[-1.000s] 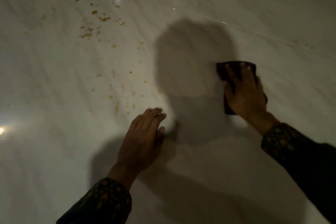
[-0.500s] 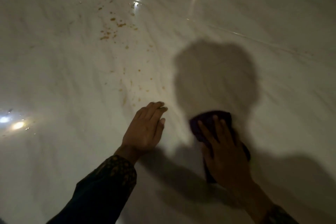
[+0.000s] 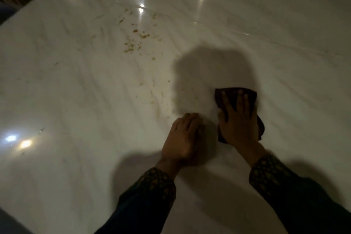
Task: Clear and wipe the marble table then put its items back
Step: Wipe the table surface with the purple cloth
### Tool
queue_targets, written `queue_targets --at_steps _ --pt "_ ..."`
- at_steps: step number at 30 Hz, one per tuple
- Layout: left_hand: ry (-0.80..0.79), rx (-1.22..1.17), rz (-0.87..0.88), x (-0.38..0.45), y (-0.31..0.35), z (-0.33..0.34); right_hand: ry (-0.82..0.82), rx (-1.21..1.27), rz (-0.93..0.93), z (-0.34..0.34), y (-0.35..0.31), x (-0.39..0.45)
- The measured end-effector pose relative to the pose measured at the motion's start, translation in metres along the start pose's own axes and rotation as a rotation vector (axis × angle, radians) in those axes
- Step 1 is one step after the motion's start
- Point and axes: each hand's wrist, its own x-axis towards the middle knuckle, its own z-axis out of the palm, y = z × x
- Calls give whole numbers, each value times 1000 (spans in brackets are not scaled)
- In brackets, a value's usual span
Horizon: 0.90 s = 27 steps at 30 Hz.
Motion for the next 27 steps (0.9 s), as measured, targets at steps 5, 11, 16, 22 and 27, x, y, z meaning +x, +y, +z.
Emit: queue_targets --at_steps 5,11,16,22,27 --pt "71 -155 -33 -18 -19 -38 7 33 -37 -5 7 -83" --pt "176 168 -131 -35 -192 -126 19 109 351 -15 -4 -18" --pt "134 157 -132 -23 -252 -151 20 79 347 -1 -95 14" --pt "86 79 -154 -23 -256 -153 111 47 -49 39 -231 -63" --pt "95 74 -202 -24 -252 -157 -50 10 -210 31 -191 -95"
